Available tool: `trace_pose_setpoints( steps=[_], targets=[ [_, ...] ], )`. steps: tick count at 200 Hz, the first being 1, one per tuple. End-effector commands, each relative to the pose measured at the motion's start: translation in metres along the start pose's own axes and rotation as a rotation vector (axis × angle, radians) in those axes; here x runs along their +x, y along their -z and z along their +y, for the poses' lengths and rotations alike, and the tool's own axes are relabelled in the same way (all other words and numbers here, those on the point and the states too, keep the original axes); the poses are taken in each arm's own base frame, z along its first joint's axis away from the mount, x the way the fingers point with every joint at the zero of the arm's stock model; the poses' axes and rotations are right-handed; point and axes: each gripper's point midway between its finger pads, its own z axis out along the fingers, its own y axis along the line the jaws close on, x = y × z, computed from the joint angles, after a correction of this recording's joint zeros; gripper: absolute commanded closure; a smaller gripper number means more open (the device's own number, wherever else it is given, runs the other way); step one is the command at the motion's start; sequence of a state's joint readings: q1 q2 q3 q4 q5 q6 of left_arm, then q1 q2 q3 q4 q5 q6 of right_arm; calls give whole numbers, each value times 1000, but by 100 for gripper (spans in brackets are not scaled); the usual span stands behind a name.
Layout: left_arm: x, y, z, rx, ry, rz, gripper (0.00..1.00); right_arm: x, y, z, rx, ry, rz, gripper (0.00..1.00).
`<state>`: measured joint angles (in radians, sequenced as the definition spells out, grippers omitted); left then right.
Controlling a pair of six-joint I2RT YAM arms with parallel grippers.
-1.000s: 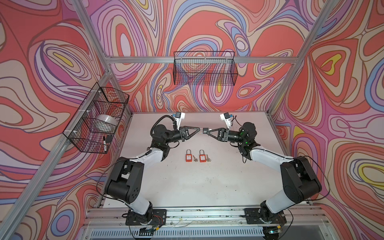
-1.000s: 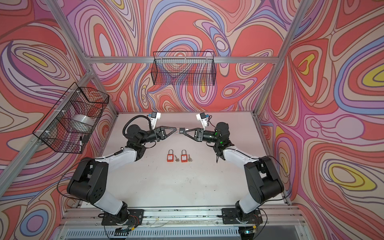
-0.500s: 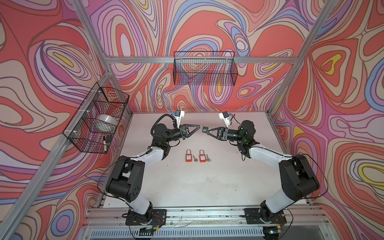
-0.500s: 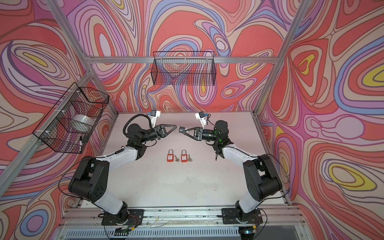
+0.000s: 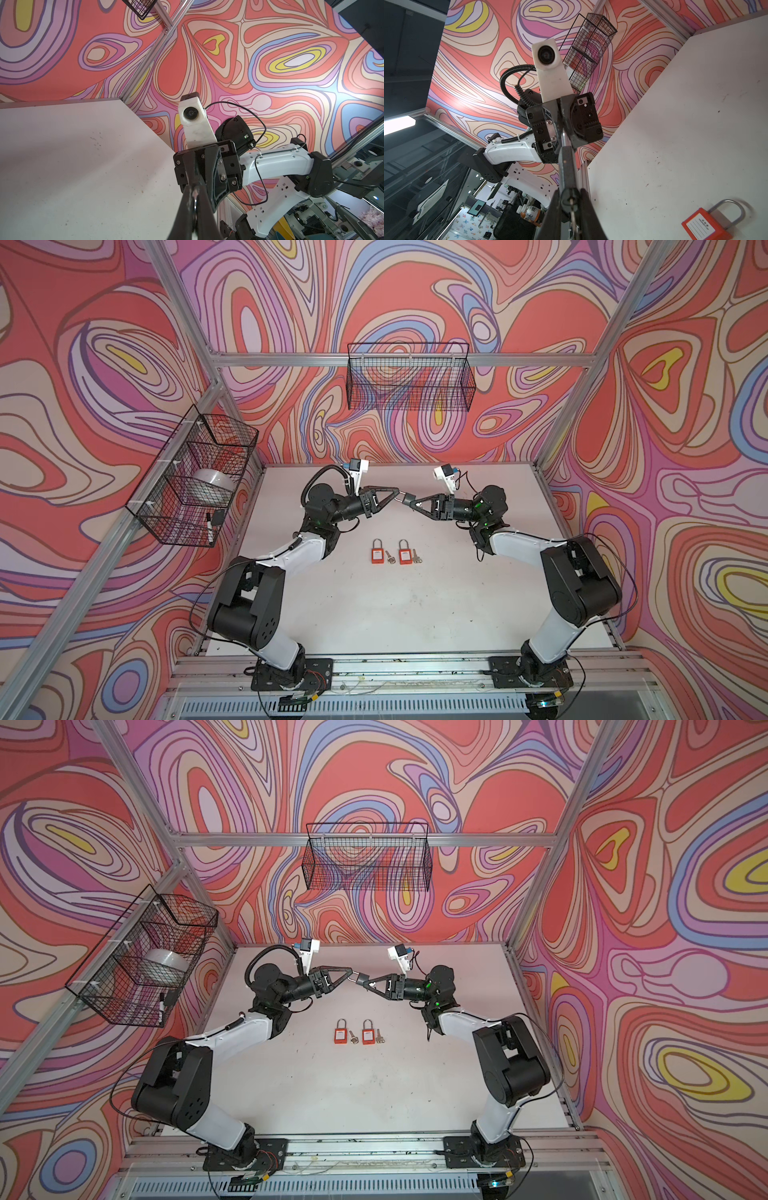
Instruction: Lock with the key
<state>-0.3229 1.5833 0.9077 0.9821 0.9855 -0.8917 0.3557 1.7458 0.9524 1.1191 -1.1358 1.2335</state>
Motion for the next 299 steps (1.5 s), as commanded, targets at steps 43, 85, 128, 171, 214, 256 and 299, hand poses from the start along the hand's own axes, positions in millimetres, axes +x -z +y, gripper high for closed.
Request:
trace_pose_setpoints(
  steps=[43, 85, 128, 171, 214, 256, 299],
  targets=[
    [36, -16, -40, 149, 34, 141, 100, -10, -13, 24, 8, 175, 2, 100],
    [21, -18, -55, 224, 57, 82, 100, 5, -9, 11, 153, 240, 93, 100],
    [39, -22, -51, 182, 14, 132, 100, -2, -14, 27, 73, 189, 76, 100],
    [46, -22, -52, 169, -2, 149, 100, -3, -14, 30, 102, 215, 98, 100],
    [53, -27, -55, 171, -2, 162, 100, 4, -12, 35, 121, 222, 150, 100],
    [85, -39, -59, 185, 17, 199, 100, -18, -24, 48, 120, 277, 142, 100],
    [45, -5, -44, 103, -13, 73, 100, -13, -8, 47, 138, 251, 168, 100]
  ],
)
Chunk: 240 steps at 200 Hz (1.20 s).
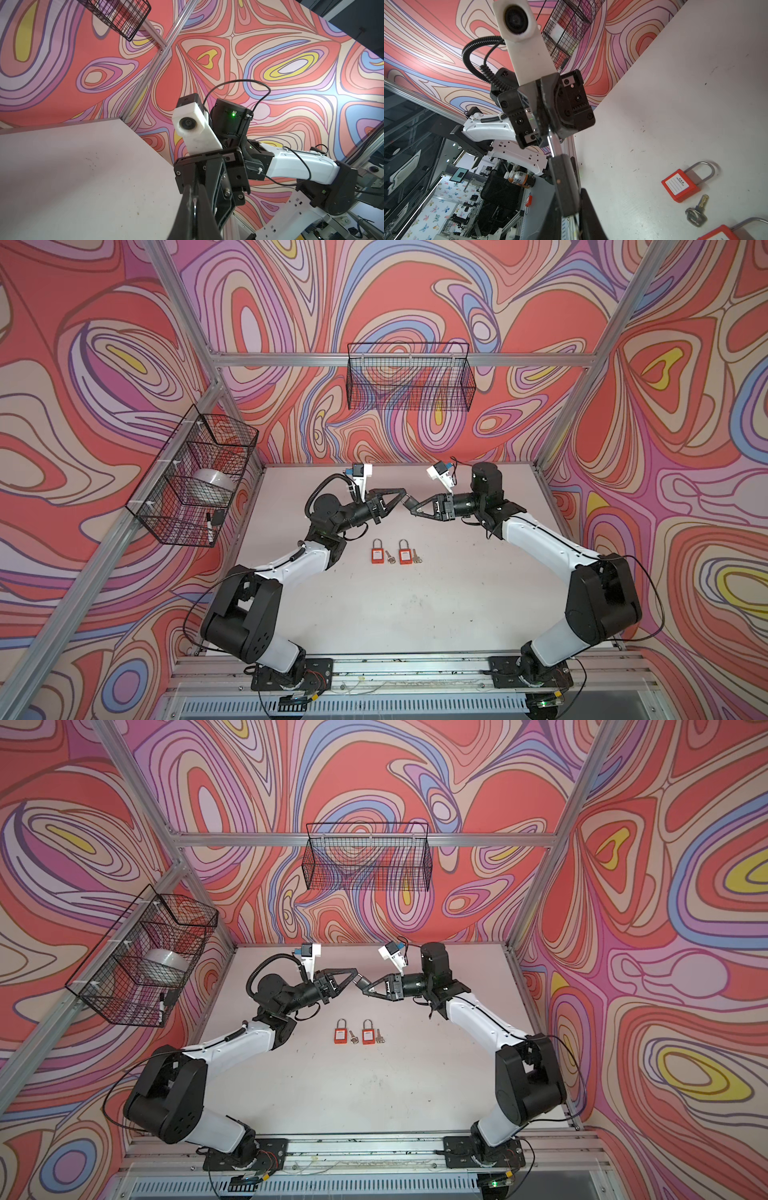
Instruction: Lock with the key
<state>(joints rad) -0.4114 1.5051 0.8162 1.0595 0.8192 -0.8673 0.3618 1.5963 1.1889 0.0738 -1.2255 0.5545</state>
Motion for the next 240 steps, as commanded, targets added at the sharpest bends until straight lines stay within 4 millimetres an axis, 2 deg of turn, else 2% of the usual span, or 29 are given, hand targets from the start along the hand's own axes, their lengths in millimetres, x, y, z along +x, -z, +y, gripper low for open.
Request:
trace_pose_setpoints(
  steps=[1, 27, 33, 63, 81, 155, 240],
  targets=[
    [37, 6, -20, 110, 50, 168, 100, -31, 4, 30, 20, 179, -66, 100],
    [22, 3, -18, 120, 47, 134, 100, -23, 4, 20, 61, 174, -45, 100],
    [20, 2, -18, 126, 49, 127, 100, -23, 4, 18, 69, 169, -45, 91],
    [13, 5, -17, 133, 49, 103, 100, -20, 9, 13, 118, 182, -66, 65],
    [9, 8, -17, 128, 46, 104, 100, -17, 13, 11, 133, 191, -70, 59],
    [3, 12, -18, 121, 46, 100, 100, -6, 16, 5, 117, 178, -49, 59],
    [0, 12, -17, 126, 58, 88, 100, 20, 17, 2, 100, 138, -38, 66]
  ],
)
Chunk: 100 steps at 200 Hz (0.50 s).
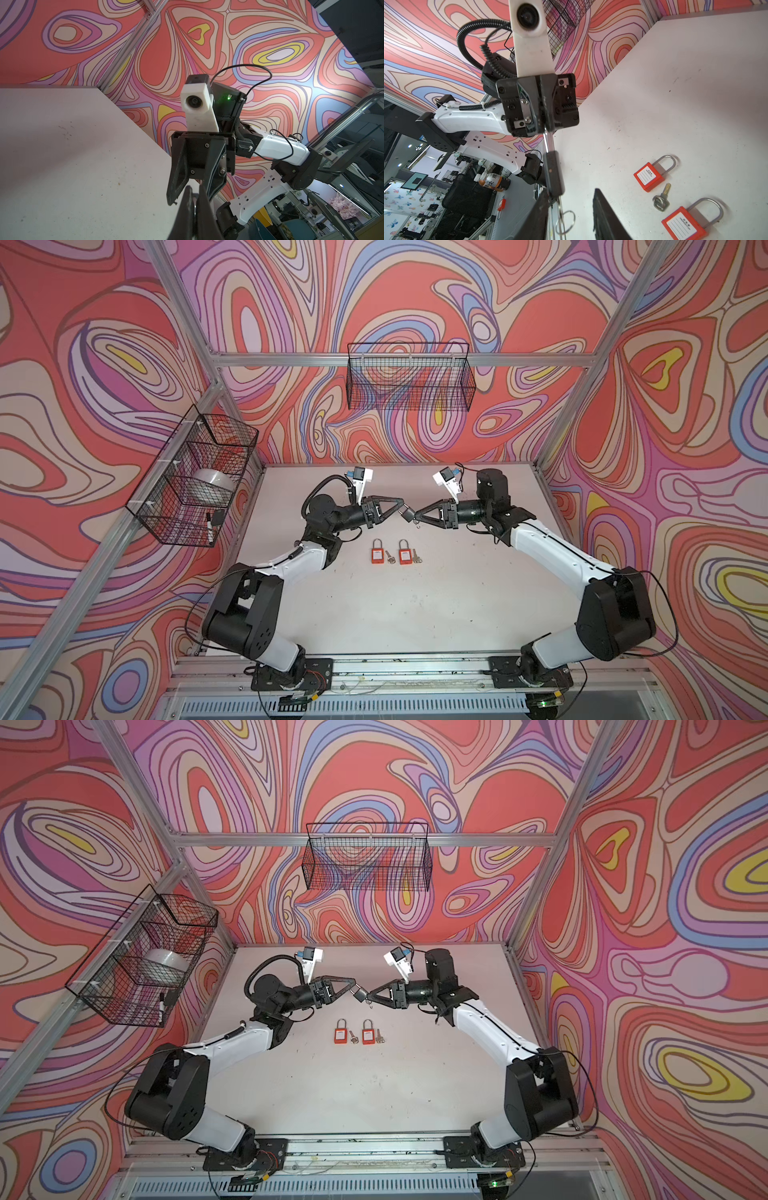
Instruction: Lock with the key
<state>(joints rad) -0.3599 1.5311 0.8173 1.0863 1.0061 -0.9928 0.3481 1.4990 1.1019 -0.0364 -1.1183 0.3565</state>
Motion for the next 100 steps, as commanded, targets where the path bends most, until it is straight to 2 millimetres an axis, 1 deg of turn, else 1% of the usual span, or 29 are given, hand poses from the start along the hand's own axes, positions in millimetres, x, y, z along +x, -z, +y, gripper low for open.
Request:
trace_pose_setpoints(
  steps=[1, 47, 89, 100],
  targets=[
    [-11, 1, -18, 49, -61, -24, 100, 1, 5, 11, -22, 33, -16, 66],
    [-11, 1, -18, 56, -54, -23, 100, 3, 5, 15, -53, 23, -18, 80],
    [-11, 1, -17, 54, -52, -28, 100, 1, 4, 17, -74, 17, -22, 85],
    [-11, 1, -17, 53, -49, -28, 100, 1, 3, 16, -74, 16, -21, 88]
  ],
)
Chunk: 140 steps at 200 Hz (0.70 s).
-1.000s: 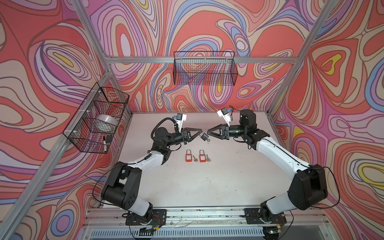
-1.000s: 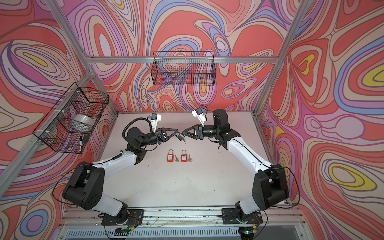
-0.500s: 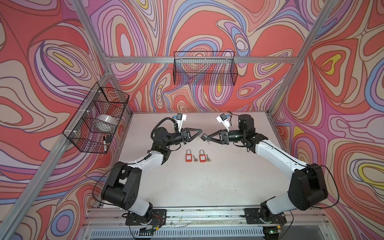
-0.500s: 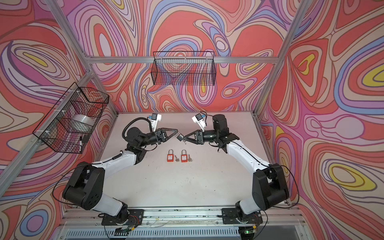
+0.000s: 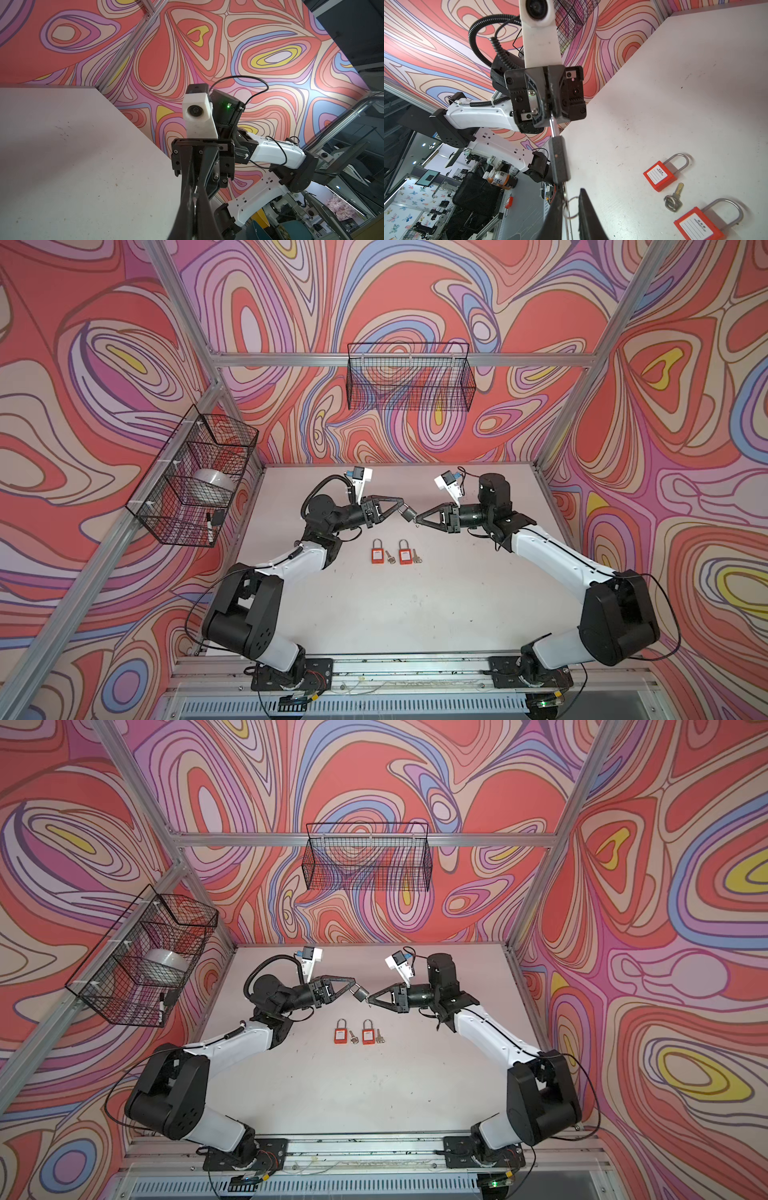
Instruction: Lock with the key
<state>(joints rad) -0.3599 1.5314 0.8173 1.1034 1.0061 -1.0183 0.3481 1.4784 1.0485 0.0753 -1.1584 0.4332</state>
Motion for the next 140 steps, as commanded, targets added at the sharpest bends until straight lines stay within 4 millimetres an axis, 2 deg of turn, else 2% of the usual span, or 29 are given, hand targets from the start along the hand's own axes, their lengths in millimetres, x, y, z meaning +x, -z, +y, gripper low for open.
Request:
trace_pose_setpoints(
  steps=[1, 31, 62, 140],
  targets=[
    [-9, 1, -14, 46, -61, -22, 100, -2, 1, 7, -23, 21, -7, 88],
    [-9, 2, -14, 45, -61, -24, 100, -2, 1, 6, -24, 23, -11, 91],
    [-9, 2, -13, 43, -59, -26, 100, -2, 0, 7, -23, 25, -12, 100],
    [-11, 3, -10, 35, -59, -52, 100, 5, 1, -4, 37, -27, 0, 100]
  ],
)
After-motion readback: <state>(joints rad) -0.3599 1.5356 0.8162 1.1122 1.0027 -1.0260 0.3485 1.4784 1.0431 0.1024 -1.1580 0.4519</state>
